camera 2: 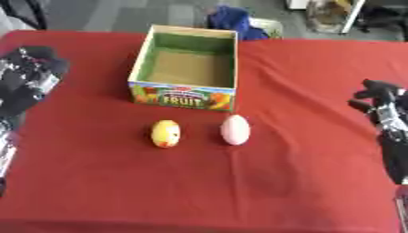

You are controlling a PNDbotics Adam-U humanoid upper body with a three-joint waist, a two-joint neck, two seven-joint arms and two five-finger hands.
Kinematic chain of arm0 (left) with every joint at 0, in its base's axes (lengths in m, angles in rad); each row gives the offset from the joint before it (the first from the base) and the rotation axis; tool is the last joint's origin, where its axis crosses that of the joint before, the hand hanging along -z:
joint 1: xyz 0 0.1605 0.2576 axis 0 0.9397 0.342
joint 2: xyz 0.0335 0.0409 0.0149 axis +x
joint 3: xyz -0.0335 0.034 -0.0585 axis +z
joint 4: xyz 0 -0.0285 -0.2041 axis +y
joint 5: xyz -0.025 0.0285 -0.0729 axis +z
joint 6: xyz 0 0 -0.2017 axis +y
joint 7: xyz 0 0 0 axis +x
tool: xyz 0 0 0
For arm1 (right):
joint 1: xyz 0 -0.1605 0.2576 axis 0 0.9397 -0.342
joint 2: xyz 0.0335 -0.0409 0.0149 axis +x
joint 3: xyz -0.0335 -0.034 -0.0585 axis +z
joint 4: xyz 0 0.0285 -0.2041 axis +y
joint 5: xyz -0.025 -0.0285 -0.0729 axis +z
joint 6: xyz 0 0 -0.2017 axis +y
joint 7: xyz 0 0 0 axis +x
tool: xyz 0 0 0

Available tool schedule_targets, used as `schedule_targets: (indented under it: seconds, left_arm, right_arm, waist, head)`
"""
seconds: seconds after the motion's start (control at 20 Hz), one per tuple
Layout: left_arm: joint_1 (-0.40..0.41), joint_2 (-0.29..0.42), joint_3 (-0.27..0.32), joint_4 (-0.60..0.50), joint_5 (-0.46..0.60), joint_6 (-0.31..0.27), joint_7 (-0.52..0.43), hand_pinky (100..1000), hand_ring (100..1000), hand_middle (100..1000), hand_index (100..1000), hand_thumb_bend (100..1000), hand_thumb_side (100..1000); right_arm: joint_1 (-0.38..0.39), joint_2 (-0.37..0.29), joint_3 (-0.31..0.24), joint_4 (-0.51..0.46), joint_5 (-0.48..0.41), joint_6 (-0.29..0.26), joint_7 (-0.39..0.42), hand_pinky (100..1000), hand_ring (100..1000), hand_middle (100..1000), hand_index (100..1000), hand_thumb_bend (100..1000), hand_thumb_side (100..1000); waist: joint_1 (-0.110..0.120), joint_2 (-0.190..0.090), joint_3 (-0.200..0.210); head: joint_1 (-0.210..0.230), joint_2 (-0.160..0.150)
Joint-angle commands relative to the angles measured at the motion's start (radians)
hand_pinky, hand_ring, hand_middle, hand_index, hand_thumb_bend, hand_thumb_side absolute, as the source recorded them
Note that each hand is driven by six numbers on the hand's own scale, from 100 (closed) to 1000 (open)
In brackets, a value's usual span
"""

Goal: Pick up objects on the table and place them in the box.

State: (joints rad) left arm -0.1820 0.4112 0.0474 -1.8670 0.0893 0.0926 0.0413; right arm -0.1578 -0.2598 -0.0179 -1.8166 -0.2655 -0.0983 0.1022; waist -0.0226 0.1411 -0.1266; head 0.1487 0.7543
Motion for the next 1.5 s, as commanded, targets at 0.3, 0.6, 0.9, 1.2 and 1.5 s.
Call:
schedule_targets:
  seconds: [0.3, 0.6, 0.9, 1.2, 1.5]
  left_arm:
    - [-0.064, 0.103, -0.074, -0.013, -0.141, 0.012, -0.157, 599, 569, 585, 740, 663, 222]
    - [-0.131, 0.131, -0.146, 0.009, -0.228, 0.024, -0.24, 595, 564, 580, 740, 644, 174]
    - [-0.211, 0.131, -0.227, 0.054, -0.297, 0.032, -0.288, 592, 558, 574, 710, 603, 110]
    - [-0.27, 0.125, -0.292, 0.105, -0.372, 0.018, -0.372, 598, 560, 577, 687, 586, 100]
    - [-0.297, 0.123, -0.341, 0.155, -0.425, -0.006, -0.449, 604, 564, 581, 686, 581, 100]
  right_arm:
    - [-0.006, -0.026, -0.002, -0.019, -0.001, 0.0, 0.002, 810, 1000, 591, 743, 100, 481]
    - [-0.006, -0.027, 0.002, -0.018, -0.002, 0.001, 0.005, 810, 1000, 591, 743, 100, 483]
    - [-0.004, -0.026, 0.004, -0.018, -0.002, 0.001, 0.008, 810, 1000, 591, 743, 100, 483]
    - [-0.004, -0.025, 0.006, -0.017, -0.003, 0.001, 0.01, 810, 1000, 591, 743, 100, 483]
    - [-0.003, -0.025, 0.008, -0.016, -0.003, 0.002, 0.013, 810, 1000, 592, 743, 100, 483]
  waist:
    - [0.002, -0.015, -0.005]
    - [0.002, -0.017, -0.01]
    - [0.001, -0.019, -0.015]
    - [0.0, -0.021, -0.017]
    - [-0.001, -0.024, -0.018]
  head:
    - [0.009, -0.008]
    - [0.015, -0.007]
    - [0.015, -0.007]
    - [0.017, -0.004]
    - [0.018, -0.002]
